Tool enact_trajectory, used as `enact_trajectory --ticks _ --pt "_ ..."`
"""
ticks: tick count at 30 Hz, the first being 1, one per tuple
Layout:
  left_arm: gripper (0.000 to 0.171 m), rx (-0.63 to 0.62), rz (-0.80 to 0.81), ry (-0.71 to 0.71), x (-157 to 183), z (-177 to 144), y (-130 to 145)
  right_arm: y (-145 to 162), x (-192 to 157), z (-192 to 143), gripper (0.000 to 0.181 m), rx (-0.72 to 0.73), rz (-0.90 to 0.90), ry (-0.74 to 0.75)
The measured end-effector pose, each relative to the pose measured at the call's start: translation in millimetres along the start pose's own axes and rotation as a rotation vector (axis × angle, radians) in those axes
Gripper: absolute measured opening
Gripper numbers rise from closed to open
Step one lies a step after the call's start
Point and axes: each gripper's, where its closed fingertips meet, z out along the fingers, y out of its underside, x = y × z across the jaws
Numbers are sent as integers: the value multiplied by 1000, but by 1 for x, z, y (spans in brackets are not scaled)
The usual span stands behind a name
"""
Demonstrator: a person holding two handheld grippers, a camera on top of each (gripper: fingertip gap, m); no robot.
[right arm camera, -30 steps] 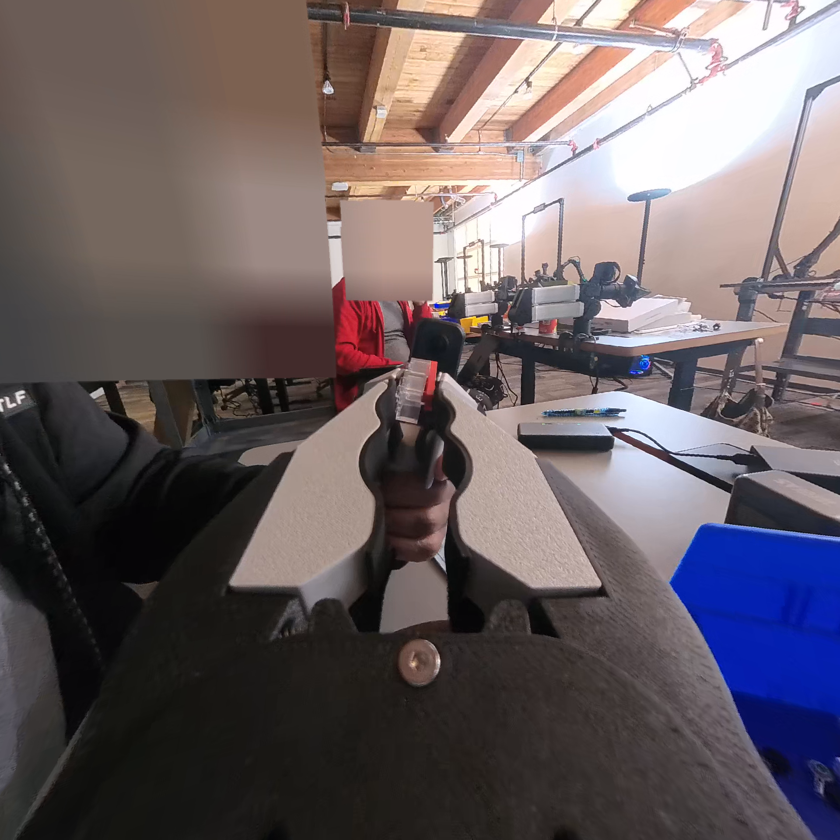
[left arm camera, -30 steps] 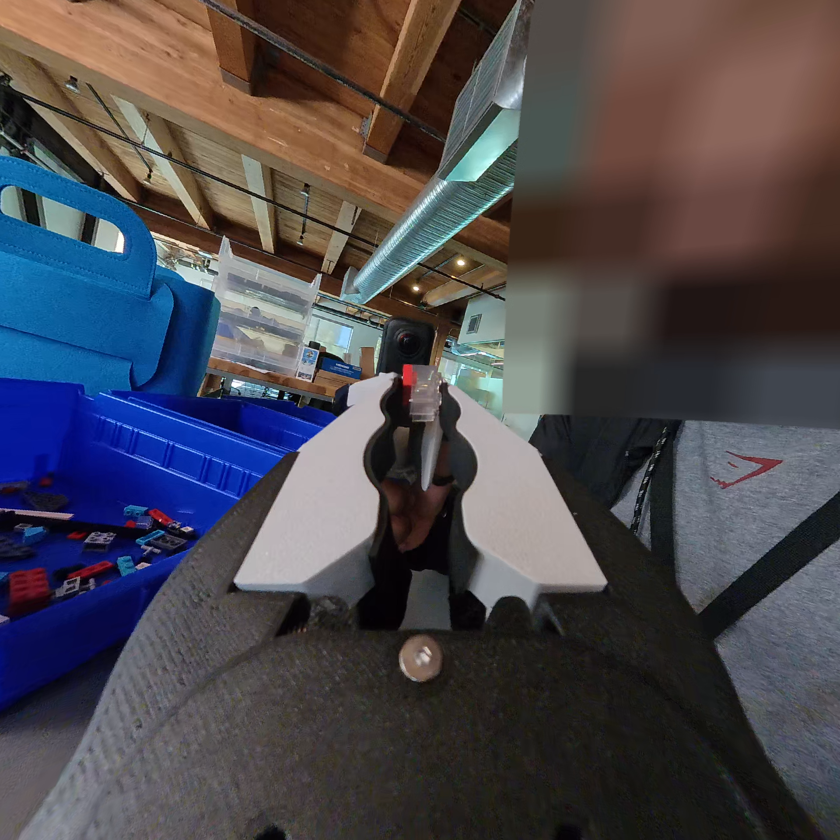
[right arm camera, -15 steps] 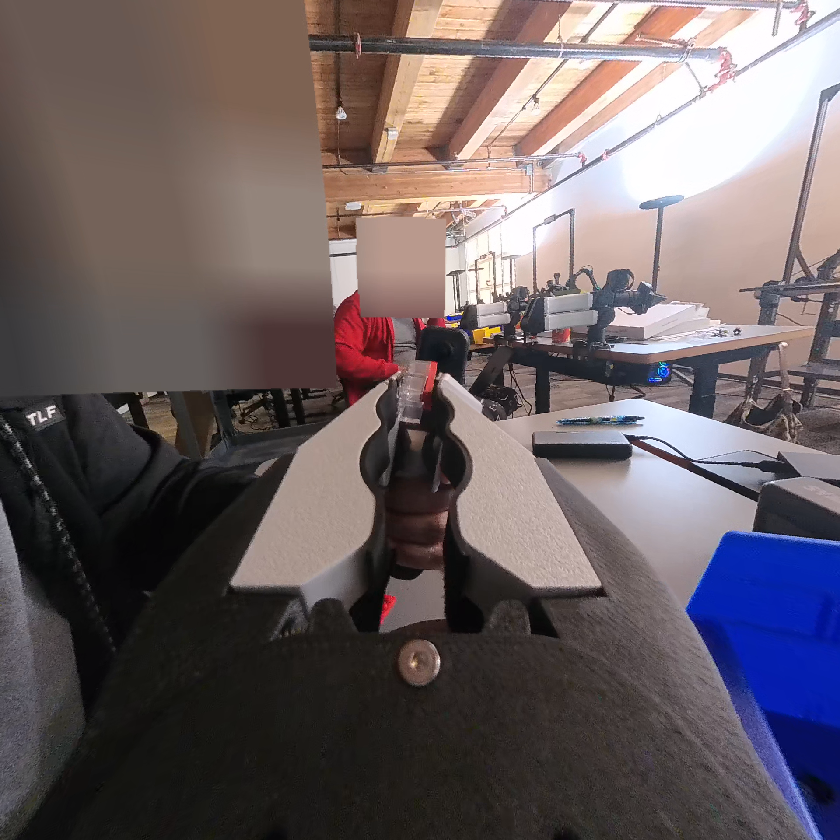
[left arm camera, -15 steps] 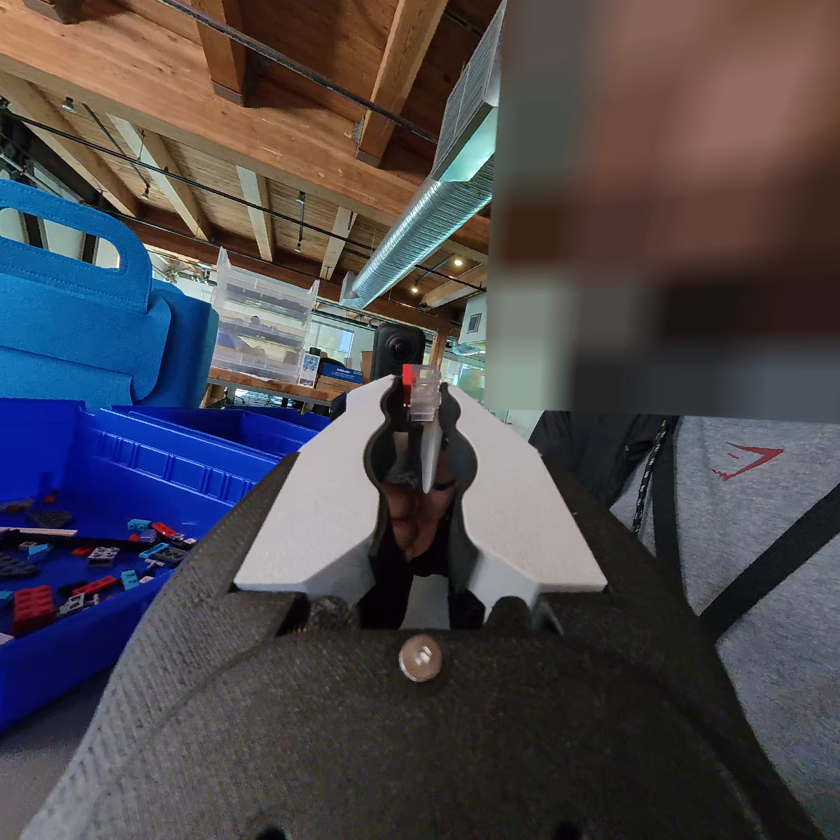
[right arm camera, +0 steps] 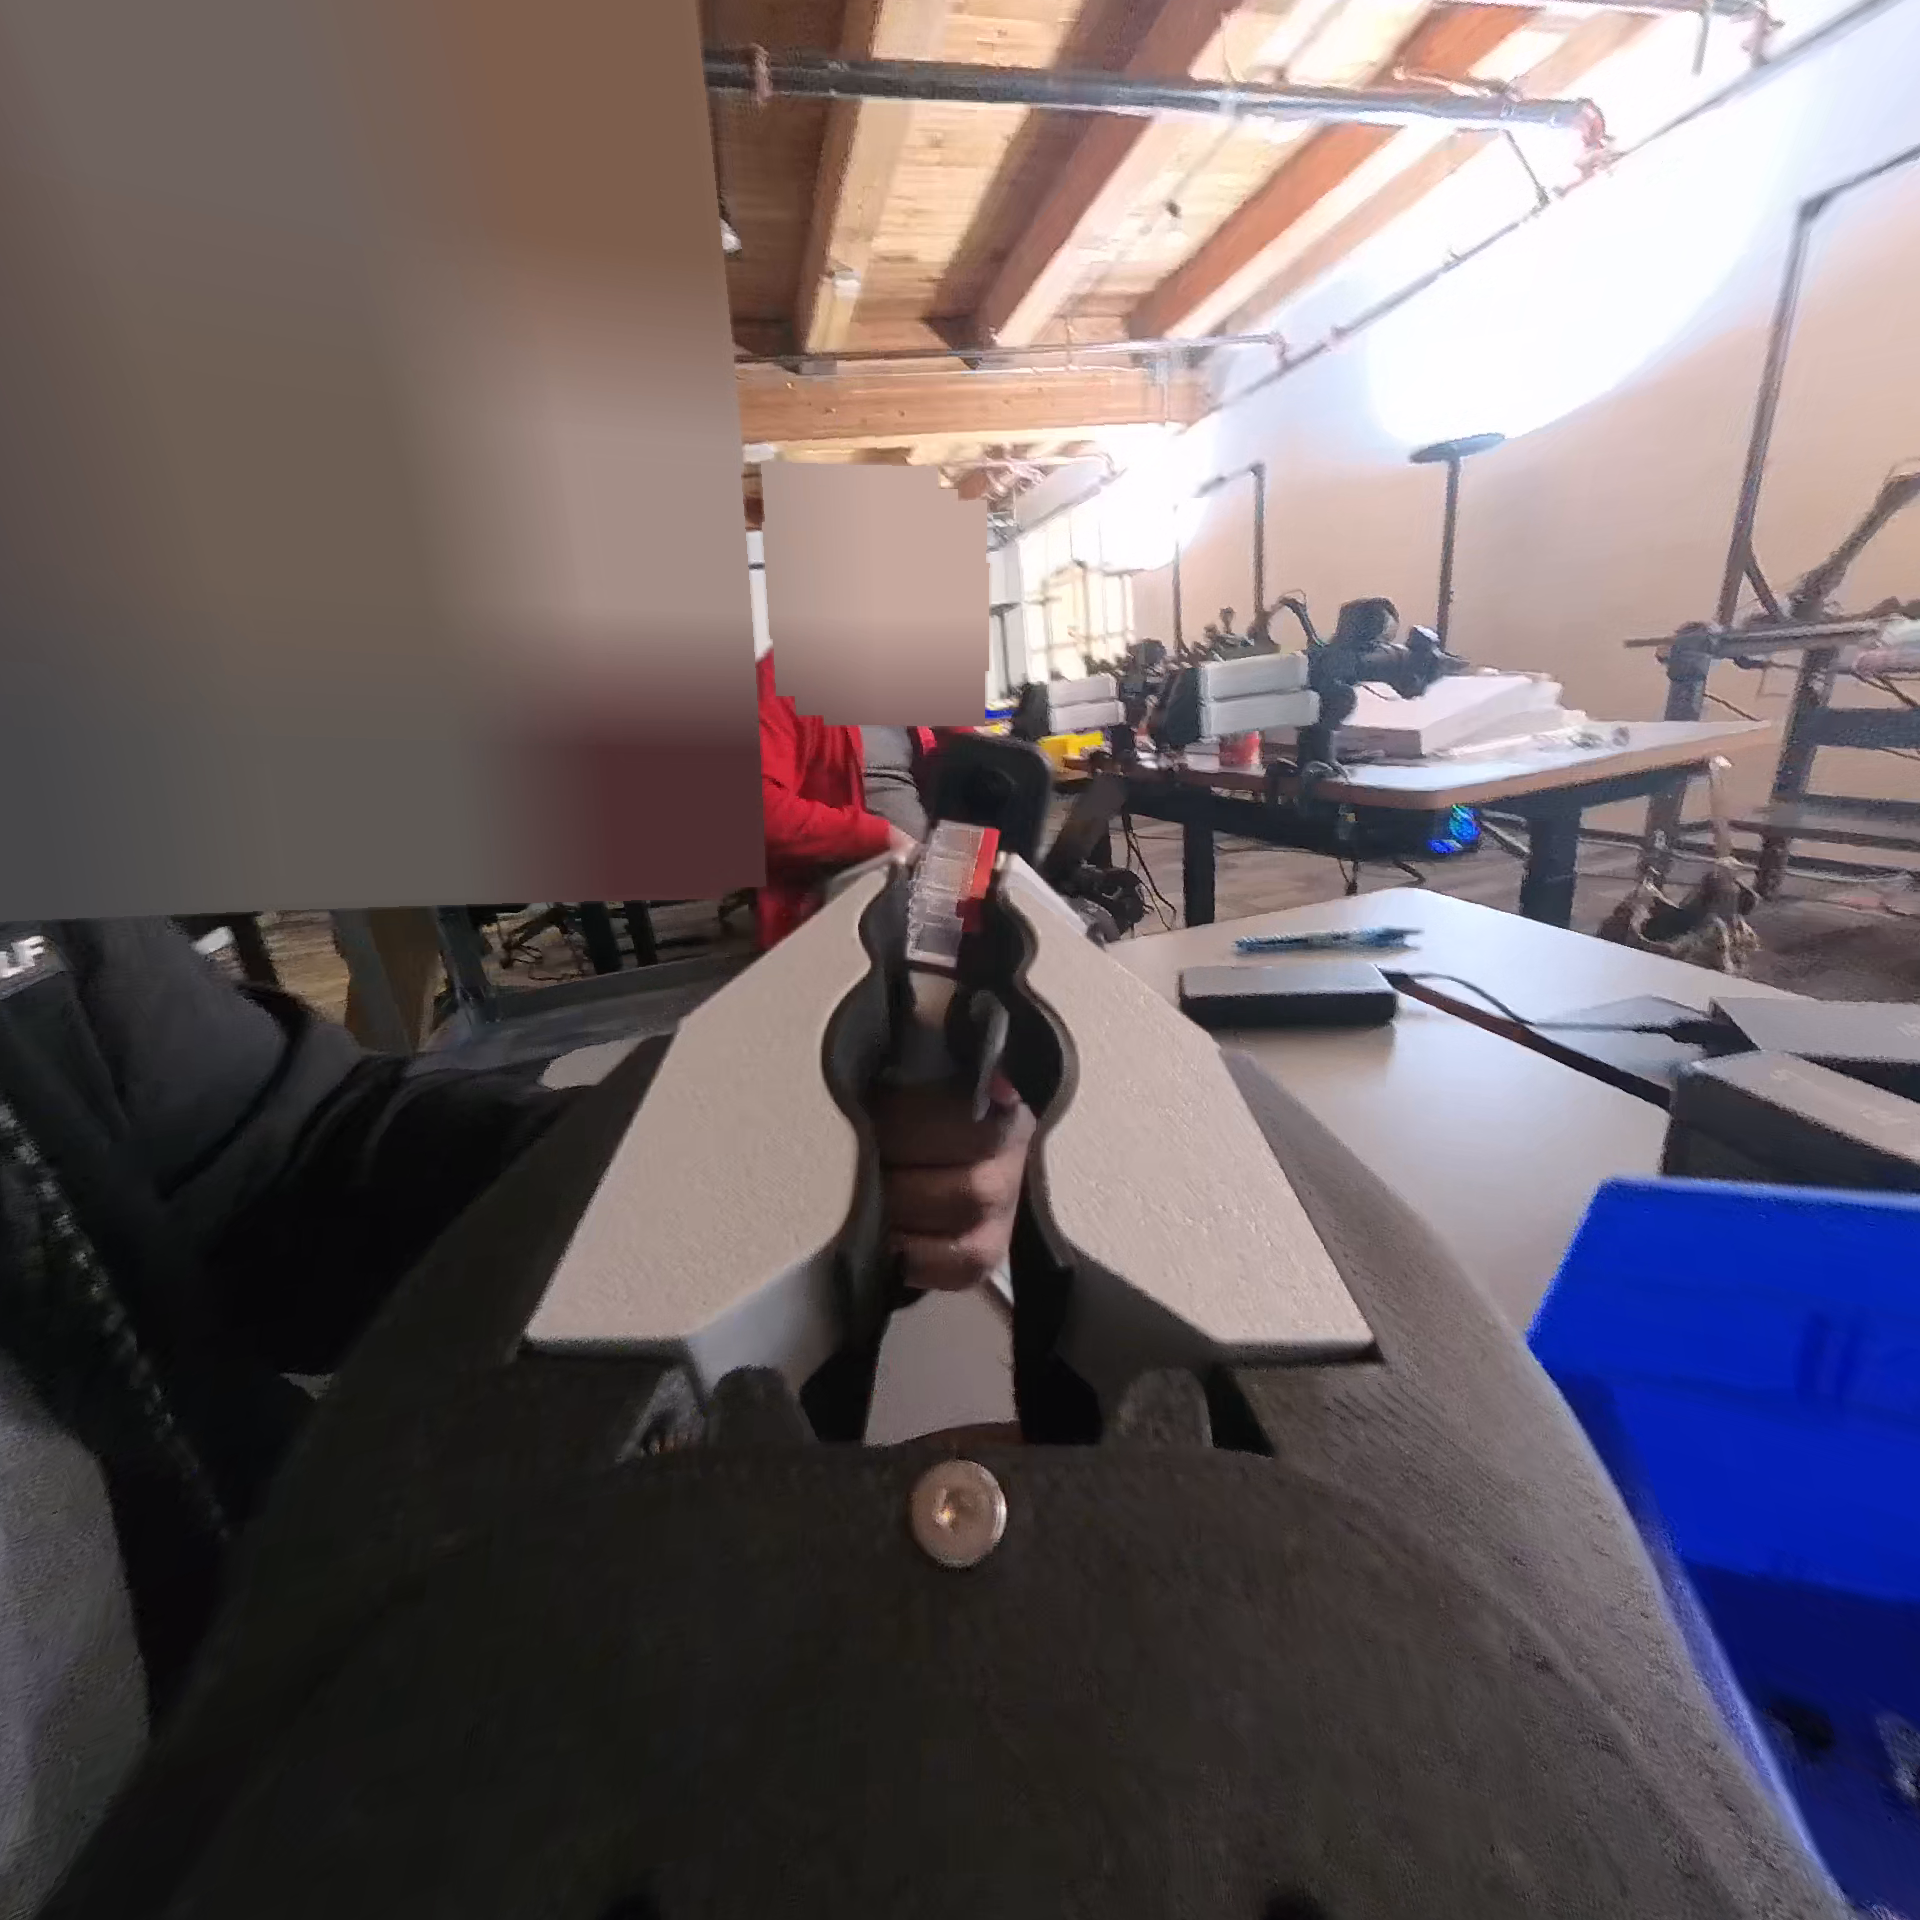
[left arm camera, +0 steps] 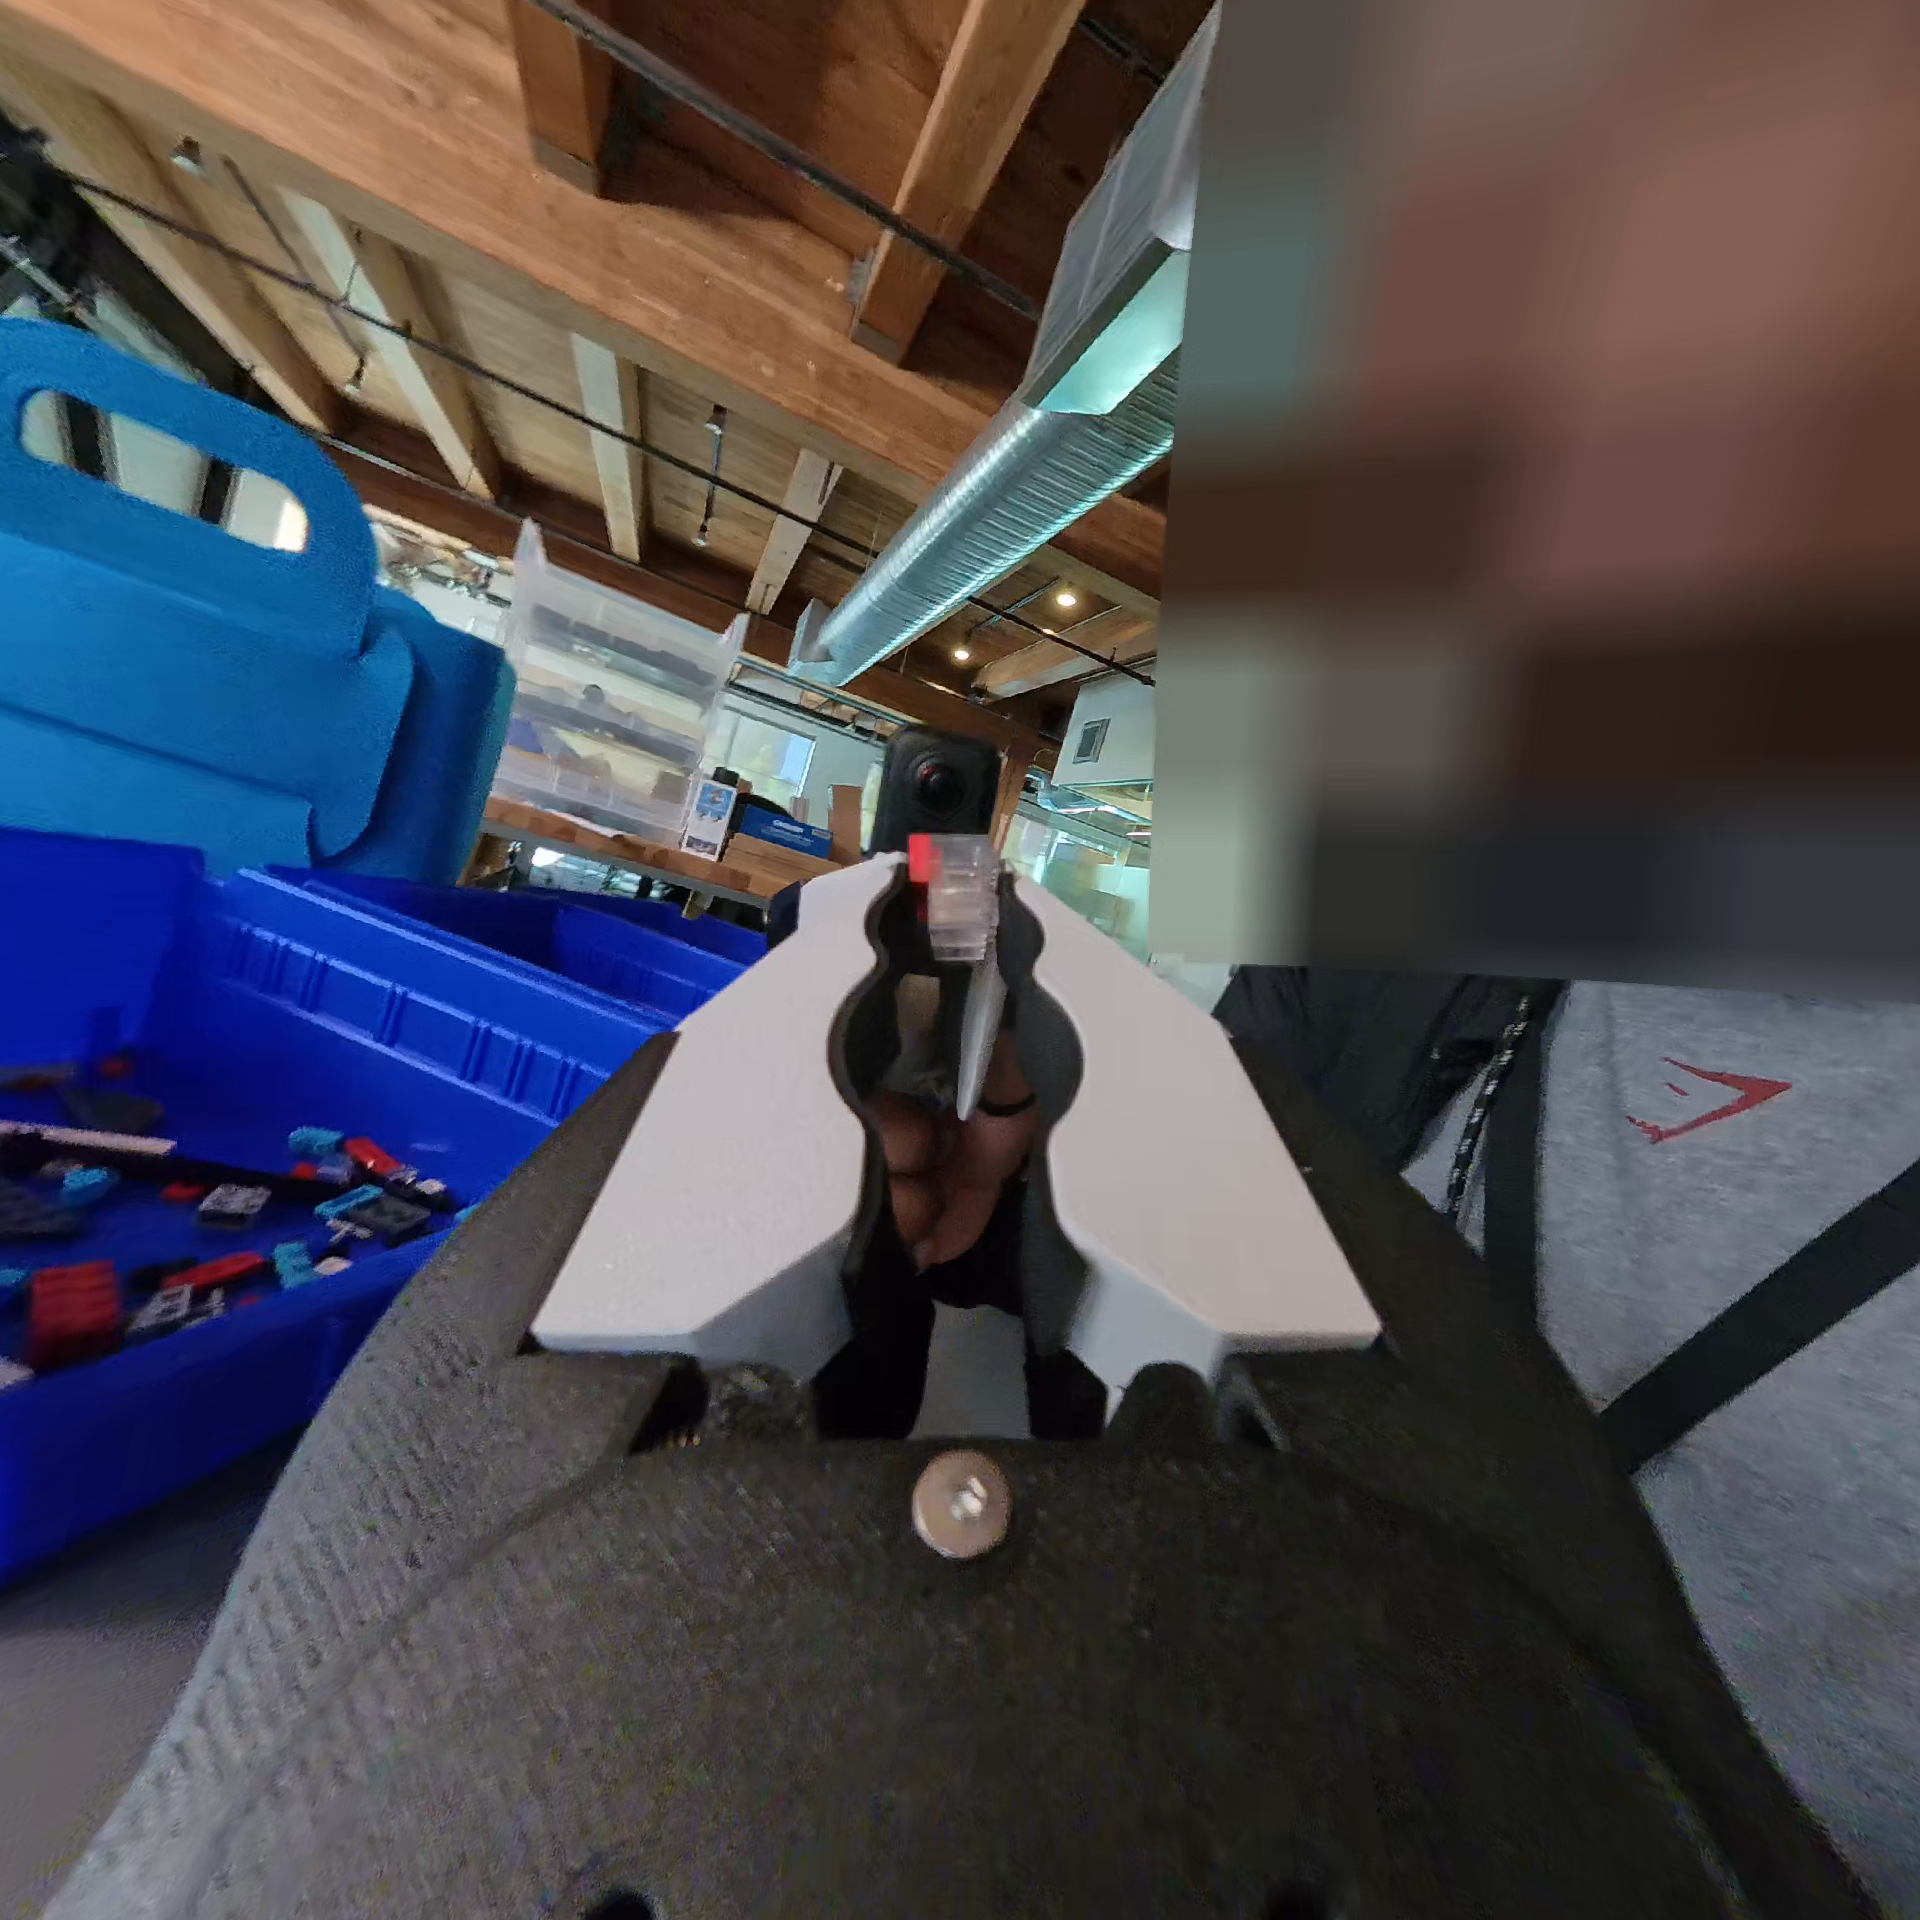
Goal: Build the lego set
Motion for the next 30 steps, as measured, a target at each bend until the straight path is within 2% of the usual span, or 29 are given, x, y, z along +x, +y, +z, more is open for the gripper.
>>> enact_trajectory --ticks 10,13,21,23,26,30 --pt "20 -23 -83 -54 -16 -7 4 11 16 -2 16 -55 74 69" --pt "14 -21 -96 -67 -20 -9 5 11 18 -3 16 -53 108 60" --pt "14 -28 -98 -101 -25 -10 6 13 21 -3 17 -52 120 64" --pt "14 -9 -126 -140 -32 -10 4 12 25 -6 18 -68 34 99" --pt "15 43 -263 -180 -41 -13 -1 14 34 -12 37 -144 -225 179" --pt "14 -11 -390 -254 -52 -14 13 26 41 -10 42 -252 -494 272"
